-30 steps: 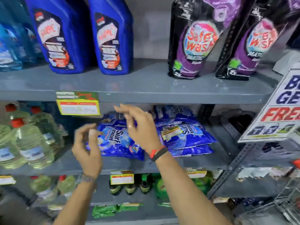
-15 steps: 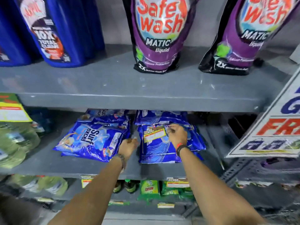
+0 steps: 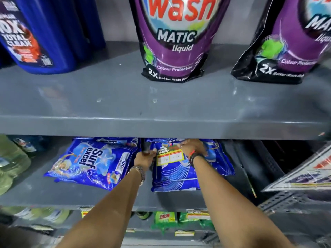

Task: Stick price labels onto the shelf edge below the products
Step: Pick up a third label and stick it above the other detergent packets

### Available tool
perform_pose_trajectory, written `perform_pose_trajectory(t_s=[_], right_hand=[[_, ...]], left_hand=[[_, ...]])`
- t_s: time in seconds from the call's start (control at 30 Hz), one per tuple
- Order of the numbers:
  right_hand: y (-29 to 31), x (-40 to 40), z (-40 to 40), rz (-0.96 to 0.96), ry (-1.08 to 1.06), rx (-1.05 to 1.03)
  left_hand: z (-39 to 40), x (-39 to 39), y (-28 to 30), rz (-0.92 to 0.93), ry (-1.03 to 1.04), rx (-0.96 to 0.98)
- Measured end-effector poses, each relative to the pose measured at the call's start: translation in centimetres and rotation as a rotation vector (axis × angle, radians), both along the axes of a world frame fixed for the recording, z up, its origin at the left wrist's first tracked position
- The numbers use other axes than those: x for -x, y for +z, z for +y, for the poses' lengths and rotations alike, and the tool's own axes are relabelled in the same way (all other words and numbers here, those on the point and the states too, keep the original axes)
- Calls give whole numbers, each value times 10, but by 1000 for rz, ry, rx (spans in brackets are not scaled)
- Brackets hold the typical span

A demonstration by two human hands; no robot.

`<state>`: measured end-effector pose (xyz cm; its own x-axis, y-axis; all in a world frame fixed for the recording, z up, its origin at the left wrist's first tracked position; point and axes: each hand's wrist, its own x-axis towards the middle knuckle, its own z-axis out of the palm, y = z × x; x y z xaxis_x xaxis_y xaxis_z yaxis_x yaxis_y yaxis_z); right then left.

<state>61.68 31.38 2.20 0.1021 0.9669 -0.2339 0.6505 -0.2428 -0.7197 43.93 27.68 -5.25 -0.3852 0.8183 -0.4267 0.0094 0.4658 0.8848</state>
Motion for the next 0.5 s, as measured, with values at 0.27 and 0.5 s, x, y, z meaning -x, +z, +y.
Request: perform_pose_trajectory(t_s=[0.27, 0.5], right_hand=[[12, -19, -41, 318, -81, -112], [40, -30, -81, 488, -85, -188]], left_hand=[[-44, -11, 65, -170, -85, -268], [-78, -6, 95, -134, -156, -373]])
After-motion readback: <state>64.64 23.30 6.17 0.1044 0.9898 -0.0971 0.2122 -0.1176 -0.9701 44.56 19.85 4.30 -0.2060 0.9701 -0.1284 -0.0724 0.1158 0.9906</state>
